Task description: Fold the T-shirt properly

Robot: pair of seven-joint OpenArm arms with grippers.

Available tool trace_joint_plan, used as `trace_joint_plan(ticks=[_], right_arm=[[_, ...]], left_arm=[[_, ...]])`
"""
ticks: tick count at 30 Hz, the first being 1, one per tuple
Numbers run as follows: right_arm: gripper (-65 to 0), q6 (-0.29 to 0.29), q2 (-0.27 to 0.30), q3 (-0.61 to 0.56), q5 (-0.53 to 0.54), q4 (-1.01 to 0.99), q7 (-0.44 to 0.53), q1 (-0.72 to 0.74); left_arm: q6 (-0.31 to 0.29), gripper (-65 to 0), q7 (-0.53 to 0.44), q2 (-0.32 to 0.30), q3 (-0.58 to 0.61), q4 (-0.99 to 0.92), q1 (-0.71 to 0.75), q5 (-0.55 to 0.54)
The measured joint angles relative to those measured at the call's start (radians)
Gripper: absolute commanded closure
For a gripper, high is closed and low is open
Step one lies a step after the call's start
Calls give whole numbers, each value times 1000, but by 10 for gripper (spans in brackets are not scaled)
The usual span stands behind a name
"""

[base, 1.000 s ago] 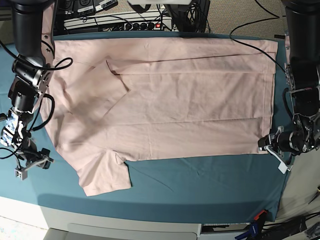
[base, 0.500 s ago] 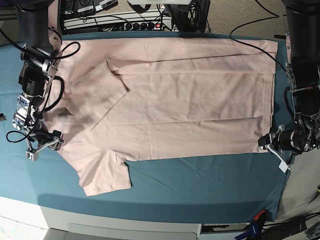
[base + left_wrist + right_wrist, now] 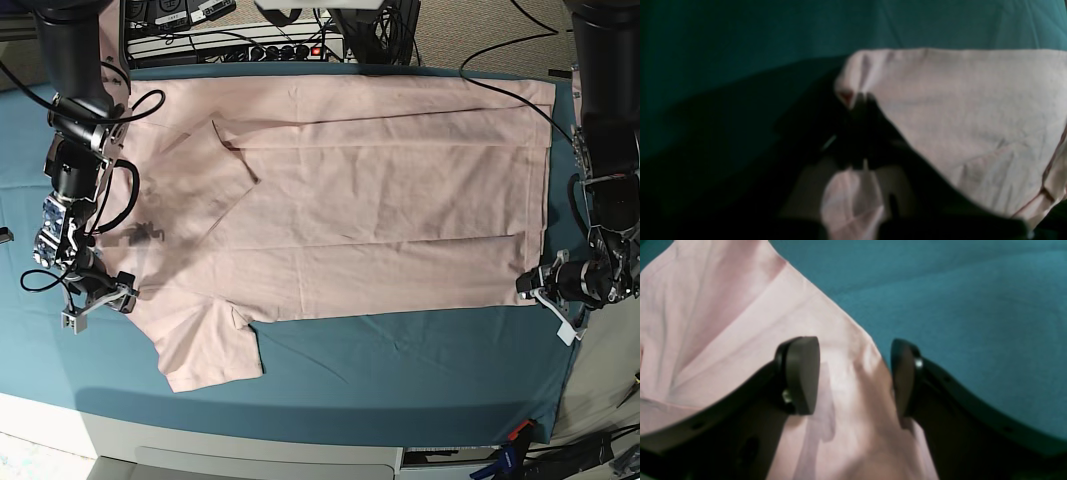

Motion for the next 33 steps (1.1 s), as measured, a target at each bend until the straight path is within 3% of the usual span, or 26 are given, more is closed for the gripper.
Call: trace_joint_plan(ticks=[2,5,7,16,21,25,33], right_arm=[[-263,0,-1,0,1,0,10,0],[-84,0,0,0,0,0,13,0],[-4,0,0,0,0,0,13,0],[0,0,0,0,0,0,1,0],[0,92,2,0,-2,0,-29,-1],[0,160,4,0,66,100,-60,-65],[0,158,21,-1,154,378,-152,-242]], left_arm=[[0,0,0,0,0,0,0,0],[0,0,0,0,0,0,0,0],[0,0,0,0,0,0,0,0],[0,0,0,0,0,0,0,0],[-8,0,0,-1,0,0,0,-8],[-55,0,48,-21,0,0,2,-114],[-124,0,192,-64,3,5,3,-267]])
